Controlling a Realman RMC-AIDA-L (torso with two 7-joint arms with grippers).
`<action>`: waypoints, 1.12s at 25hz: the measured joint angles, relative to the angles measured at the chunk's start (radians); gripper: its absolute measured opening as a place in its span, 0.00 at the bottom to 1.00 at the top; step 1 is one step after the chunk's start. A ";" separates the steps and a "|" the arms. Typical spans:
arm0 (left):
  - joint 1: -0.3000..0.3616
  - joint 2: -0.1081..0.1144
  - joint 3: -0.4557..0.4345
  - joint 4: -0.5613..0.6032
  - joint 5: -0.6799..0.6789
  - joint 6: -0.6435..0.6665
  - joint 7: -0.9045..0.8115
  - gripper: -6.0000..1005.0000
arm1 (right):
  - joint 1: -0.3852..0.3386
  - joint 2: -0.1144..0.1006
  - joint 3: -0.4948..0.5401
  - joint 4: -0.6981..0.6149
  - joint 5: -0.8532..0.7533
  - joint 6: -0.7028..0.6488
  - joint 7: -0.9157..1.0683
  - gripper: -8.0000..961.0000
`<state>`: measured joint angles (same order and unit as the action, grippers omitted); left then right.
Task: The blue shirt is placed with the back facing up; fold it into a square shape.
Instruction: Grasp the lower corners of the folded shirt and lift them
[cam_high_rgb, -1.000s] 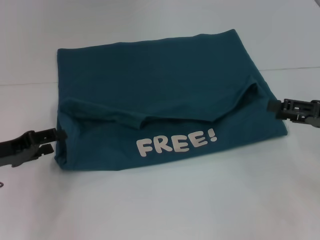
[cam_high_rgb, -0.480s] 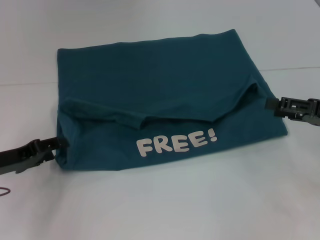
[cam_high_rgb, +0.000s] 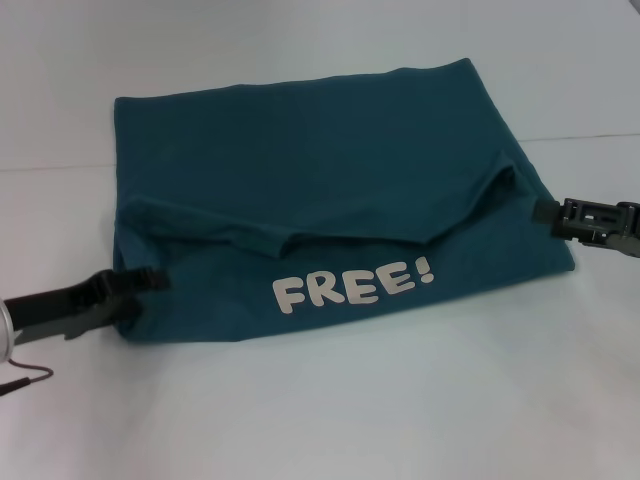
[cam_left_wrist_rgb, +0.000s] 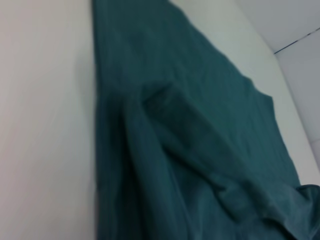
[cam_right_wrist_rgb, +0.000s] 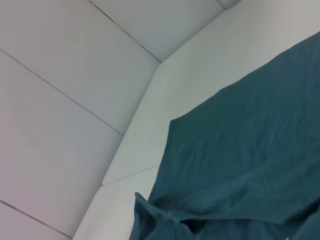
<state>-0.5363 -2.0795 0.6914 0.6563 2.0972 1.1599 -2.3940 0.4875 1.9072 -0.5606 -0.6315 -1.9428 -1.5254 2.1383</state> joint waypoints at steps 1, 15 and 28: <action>0.002 -0.001 0.008 0.000 0.001 -0.002 -0.014 0.69 | -0.001 0.000 0.001 0.000 0.000 0.000 0.000 0.87; 0.034 -0.004 0.008 0.003 0.027 0.004 -0.094 0.68 | -0.004 0.005 0.002 0.001 0.001 0.001 0.000 0.87; -0.004 0.001 0.047 -0.005 0.094 -0.013 -0.128 0.62 | -0.004 0.006 0.002 0.008 0.001 0.000 -0.004 0.87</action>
<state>-0.5399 -2.0784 0.7388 0.6518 2.1912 1.1469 -2.5216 0.4830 1.9129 -0.5583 -0.6231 -1.9420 -1.5250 2.1339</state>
